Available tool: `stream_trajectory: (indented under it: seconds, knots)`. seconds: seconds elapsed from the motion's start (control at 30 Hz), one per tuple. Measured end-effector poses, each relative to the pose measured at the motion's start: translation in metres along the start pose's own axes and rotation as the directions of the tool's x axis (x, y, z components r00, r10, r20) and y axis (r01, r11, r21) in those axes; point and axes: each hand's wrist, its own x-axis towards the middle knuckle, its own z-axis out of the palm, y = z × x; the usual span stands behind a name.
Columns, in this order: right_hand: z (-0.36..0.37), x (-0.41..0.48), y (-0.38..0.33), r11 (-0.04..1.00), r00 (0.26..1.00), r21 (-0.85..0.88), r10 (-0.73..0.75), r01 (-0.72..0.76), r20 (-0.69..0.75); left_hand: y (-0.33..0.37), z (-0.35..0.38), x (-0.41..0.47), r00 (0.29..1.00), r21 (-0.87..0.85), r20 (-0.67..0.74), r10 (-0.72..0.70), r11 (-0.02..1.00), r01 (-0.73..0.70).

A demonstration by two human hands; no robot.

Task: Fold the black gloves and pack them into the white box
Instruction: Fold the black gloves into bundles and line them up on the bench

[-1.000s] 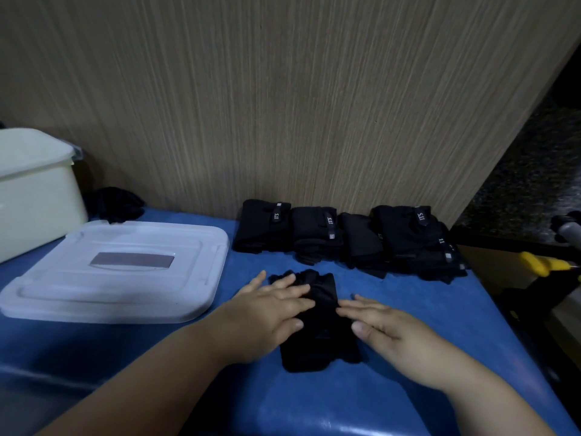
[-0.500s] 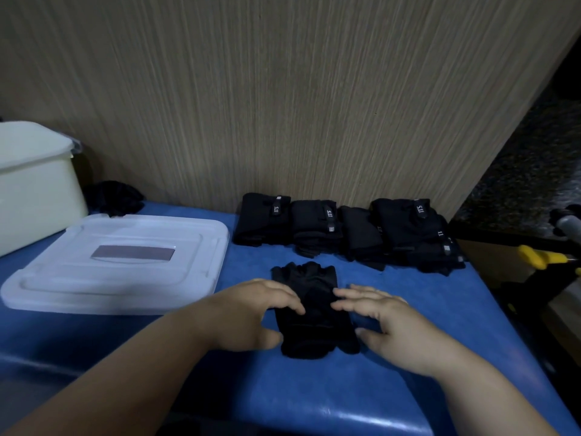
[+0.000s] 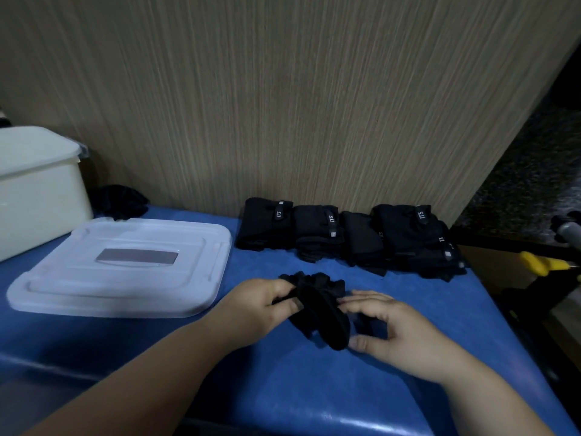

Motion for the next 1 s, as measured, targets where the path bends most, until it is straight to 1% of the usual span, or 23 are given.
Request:
stream_trajectory:
  seconds: [0.1, 0.17, 0.23, 0.33, 0.4, 0.5, 0.6, 0.67, 0.83, 0.9, 1.0]
  knots:
    - [-0.001, -0.001, -0.003, 0.999, 0.999, -0.036, -0.012, 0.013, 0.034, 0.001, 0.001, 0.001, 0.999, -0.033, -0.027, -0.047, 0.998, 0.046]
    - [0.002, 0.000, -0.001, 0.999, 1.000, -0.046, -0.009, 0.009, -0.001, 0.003, 0.002, 0.001, 0.996, -0.042, -0.044, -0.073, 0.997, 0.071]
    - [0.004, 0.001, -0.001, 1.000, 0.997, -0.012, 0.002, -0.003, -0.080, 0.004, 0.003, 0.001, 0.996, -0.070, -0.036, -0.082, 0.994, 0.080]
    - [0.006, 0.003, -0.005, 0.996, 0.982, 0.040, 0.081, -0.075, -0.173, 0.007, 0.005, 0.002, 0.995, -0.183, -0.019, -0.101, 0.978, 0.096]
    - [0.007, 0.003, -0.009, 0.987, 0.970, 0.096, 0.145, -0.129, -0.196, 0.007, 0.008, 0.003, 0.992, -0.221, -0.027, -0.124, 0.968, 0.115]
    - [0.011, 0.004, -0.014, 0.965, 0.950, 0.176, 0.229, -0.193, -0.214, 0.006, 0.011, 0.004, 0.989, -0.207, -0.053, -0.141, 0.970, 0.128]
    - [0.017, 0.008, -0.012, 0.950, 0.906, 0.199, 0.293, -0.240, -0.304, 0.005, 0.013, 0.006, 0.985, -0.218, -0.072, -0.157, 0.966, 0.138]
    - [0.020, 0.009, -0.012, 0.933, 0.886, 0.215, 0.344, -0.287, -0.311, 0.004, 0.015, 0.006, 0.984, -0.204, -0.084, -0.159, 0.969, 0.140]
    - [0.022, 0.010, -0.014, 0.932, 0.883, 0.169, 0.359, -0.321, -0.301, 0.003, 0.017, 0.005, 0.985, -0.195, -0.093, -0.148, 0.972, 0.128]
    - [0.022, 0.011, -0.015, 0.926, 0.877, 0.183, 0.373, -0.330, -0.304, 0.003, 0.016, 0.005, 0.985, -0.220, -0.092, -0.145, 0.968, 0.122]
    - [0.021, 0.012, -0.018, 0.913, 0.864, 0.228, 0.396, -0.337, -0.310, 0.005, 0.014, 0.002, 0.988, -0.311, -0.077, -0.133, 0.945, 0.103]
